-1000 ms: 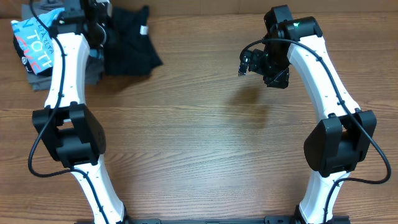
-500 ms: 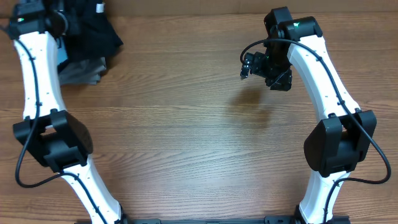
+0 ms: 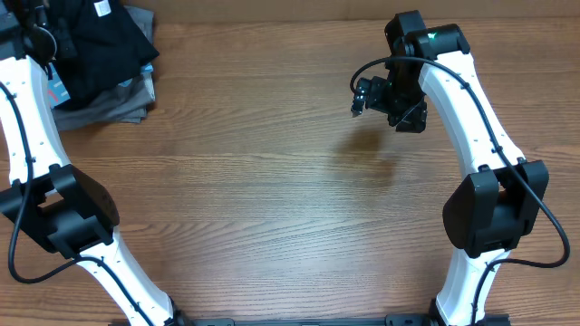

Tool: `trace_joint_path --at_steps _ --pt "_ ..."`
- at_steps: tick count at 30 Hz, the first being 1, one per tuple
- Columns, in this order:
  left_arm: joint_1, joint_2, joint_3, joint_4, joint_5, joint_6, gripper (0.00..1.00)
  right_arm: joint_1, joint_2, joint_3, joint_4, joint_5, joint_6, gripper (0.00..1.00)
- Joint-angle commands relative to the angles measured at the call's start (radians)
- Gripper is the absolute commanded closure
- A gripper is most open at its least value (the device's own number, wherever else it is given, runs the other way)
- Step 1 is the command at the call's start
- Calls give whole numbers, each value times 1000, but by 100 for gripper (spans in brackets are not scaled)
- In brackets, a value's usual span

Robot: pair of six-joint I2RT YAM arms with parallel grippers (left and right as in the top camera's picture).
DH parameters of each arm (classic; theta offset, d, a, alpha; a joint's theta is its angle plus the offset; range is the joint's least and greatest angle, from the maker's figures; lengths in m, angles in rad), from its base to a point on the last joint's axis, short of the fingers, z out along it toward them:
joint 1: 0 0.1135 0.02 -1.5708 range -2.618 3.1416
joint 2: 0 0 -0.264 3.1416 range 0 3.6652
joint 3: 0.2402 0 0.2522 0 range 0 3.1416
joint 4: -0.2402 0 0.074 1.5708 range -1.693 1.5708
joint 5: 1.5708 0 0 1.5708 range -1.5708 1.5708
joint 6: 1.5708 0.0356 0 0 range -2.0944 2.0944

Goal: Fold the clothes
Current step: 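Lift the black shirt with the left gripper onto the shirt stack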

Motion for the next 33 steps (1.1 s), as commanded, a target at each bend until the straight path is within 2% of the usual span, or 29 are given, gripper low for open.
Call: trace_joint_path --at_steps 1,6,9,12,13,14,15,16,18,20,23,25,29,33 --pt "21 37 28 27 -68 -14 92 6 -13 12 -11 23 -6 0" --pt "36 107 28 83 -113 -11 80 7 -13 12 -59 43 -6 0" --pt "52 140 28 125 -172 -14 83 11 -13 12 -80 43 -6 0" --pt "68 161 28 156 -240 -14 80 20 -13 12 -92 42 -6 0" --pt "74 162 28 159 -257 -14 76 22 -13 12 -93 43 -6 0" --pt "79 163 28 162 -266 -14 62 25 -13 12 -93 43 -6 0" --pt "82 162 28 163 -267 -14 43 27 -13 12 -93 42 -6 0" --pt "86 159 29 165 -266 -14 33 31 -13 12 -90 43 -6 0" --pt "87 147 30 170 -265 -32 28 39 -13 12 -88 42 -6 0" --pt "86 132 30 174 -264 -55 10 48 -13 12 -87 43 -6 0" --pt "85 104 30 174 -253 -104 8 55 -13 12 -87 43 -6 0" --pt "84 82 30 176 -218 -132 2 57 -13 12 -87 47 -7 0" --pt "76 26 30 193 -84 -216 6 64 -13 7 -86 65 -6 0" --pt "66 -20 30 238 26 -275 27 65 -13 4 -85 69 -7 0"
